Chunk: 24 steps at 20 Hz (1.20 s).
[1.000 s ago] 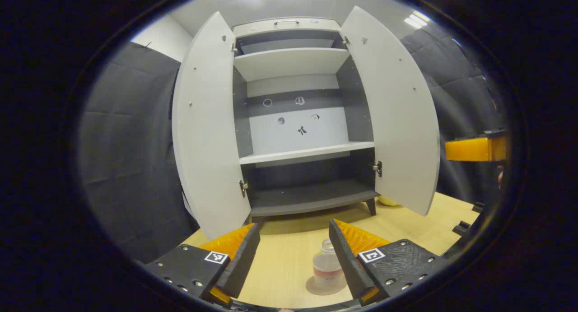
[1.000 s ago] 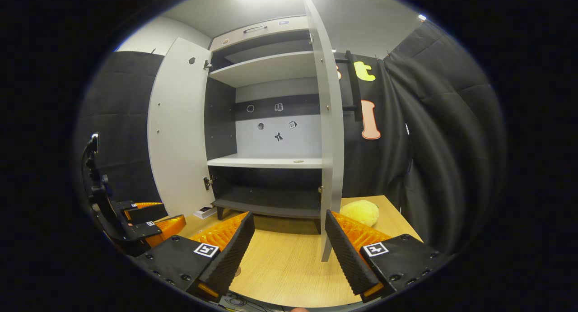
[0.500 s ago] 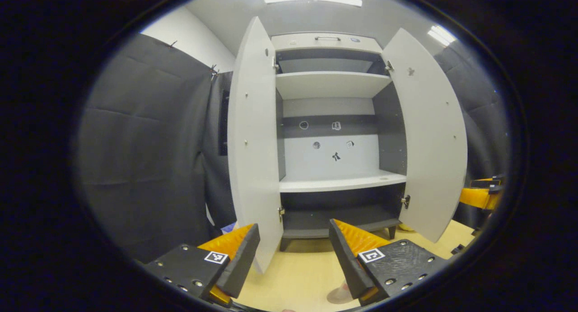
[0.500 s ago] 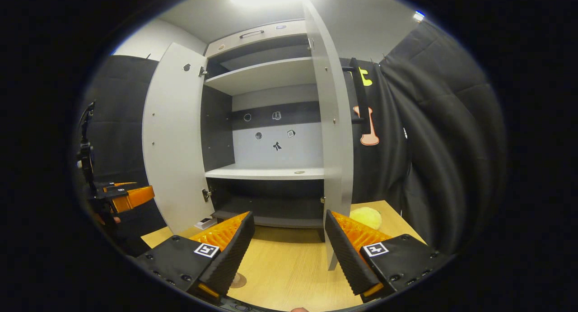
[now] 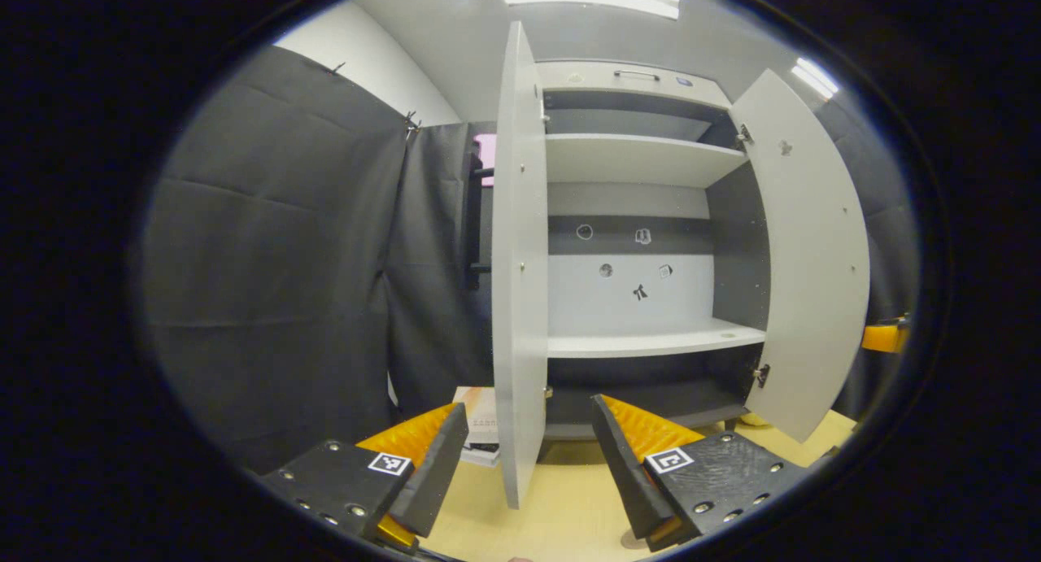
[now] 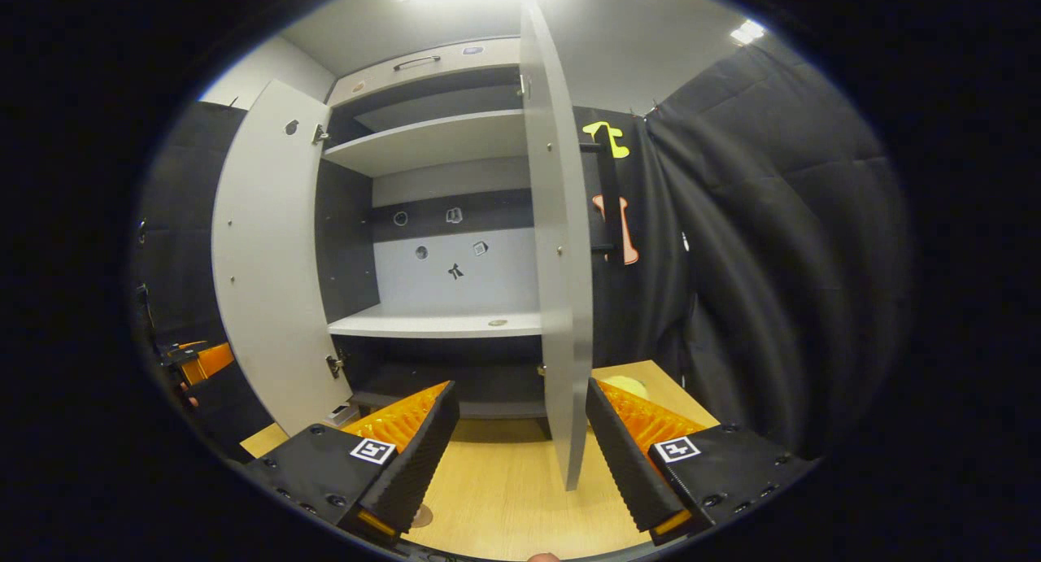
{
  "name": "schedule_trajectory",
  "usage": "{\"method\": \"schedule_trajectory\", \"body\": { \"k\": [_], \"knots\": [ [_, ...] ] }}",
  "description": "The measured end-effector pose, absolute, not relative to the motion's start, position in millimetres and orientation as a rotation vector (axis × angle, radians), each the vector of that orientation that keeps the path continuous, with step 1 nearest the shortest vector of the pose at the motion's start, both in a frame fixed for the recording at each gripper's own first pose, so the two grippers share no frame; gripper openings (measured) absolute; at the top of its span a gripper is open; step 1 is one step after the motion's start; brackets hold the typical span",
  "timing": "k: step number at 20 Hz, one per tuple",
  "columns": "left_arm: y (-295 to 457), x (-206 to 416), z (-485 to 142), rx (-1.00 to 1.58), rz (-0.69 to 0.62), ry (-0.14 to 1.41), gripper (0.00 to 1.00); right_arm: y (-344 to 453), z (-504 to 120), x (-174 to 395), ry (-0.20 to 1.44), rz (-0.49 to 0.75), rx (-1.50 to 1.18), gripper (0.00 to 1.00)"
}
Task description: Grasp the bottle in the cabinet with the left hand and place it on the coaster, then close the right door with the right hand and the left door with the left hand.
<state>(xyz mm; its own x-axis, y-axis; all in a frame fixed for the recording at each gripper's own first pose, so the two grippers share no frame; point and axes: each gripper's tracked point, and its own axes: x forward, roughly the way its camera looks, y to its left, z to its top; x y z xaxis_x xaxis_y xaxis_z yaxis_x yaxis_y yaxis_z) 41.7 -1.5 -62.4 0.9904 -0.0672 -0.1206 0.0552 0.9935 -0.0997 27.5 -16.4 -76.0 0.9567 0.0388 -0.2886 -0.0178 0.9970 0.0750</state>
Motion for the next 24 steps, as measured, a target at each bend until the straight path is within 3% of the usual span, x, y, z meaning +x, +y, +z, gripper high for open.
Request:
{"method": "schedule_trajectory", "body": {
  "k": [2, 3, 4, 5, 7, 8, 10, 13, 15, 16, 18, 19, 24],
  "knots": [
    [8, 46, -59, -0.091, -0.062, 0.113, 0.96, -34, -60, 30, 0.278, -0.037, 0.064, 0.99],
    [11, 48, -60, -0.086, -0.059, 0.111, 0.89, -44, -52, 33, 0.265, -0.072, 0.059, 0.99],
    [15, 49, -59, -0.083, -0.057, 0.106, 0.89, -55, -45, 35, 0.253, -0.108, 0.053, 0.99],
    [20, 48, -57, -0.084, -0.057, 0.103, 0.96, -66, -37, 38, 0.243, -0.147, 0.045, 0.99],
    [26, 48, -56, -0.089, -0.052, 0.098, 0.96, -90, -21, 43, 0.212, -0.219, 0.031, 0.99],
    [28, 48, -56, -0.093, -0.047, 0.097, 0.89, -101, -14, 46, 0.192, -0.254, 0.024, 0.99],
    [34, 46, -58, -0.096, -0.038, 0.100, 0.89, -121, -3, 54, 0.166, -0.322, 0.019, 0.96],
    [42, 44, -61, -0.092, -0.029, 0.104, 0.88, -143, 6, 70, 0.153, -0.404, 0.074, 0.99],
    [48, 44, -64, -0.080, -0.016, 0.109, 0.88, -151, 3, 81, 0.159, -0.432, 0.110, 0.99],
    [52, 42, -65, -0.075, -0.012, 0.112, 0.88, -157, 0, 84, 0.165, -0.442, 0.115, 0.92],
    [61, 39, -65, -0.061, 0.001, 0.114, 0.88, -160, -7, 92, 0.185, -0.449, 0.112, 0.92],
    [61, 40, -65, -0.053, 0.008, 0.114, 0.88, -157, -7, 96, 0.185, -0.443, 0.112, 0.97],
    [91, 37, -70, -0.036, 0.044, 0.123, 0.89, -138, 1, 108, 0.146, -0.405, 0.004, 0.97]
  ]
}}
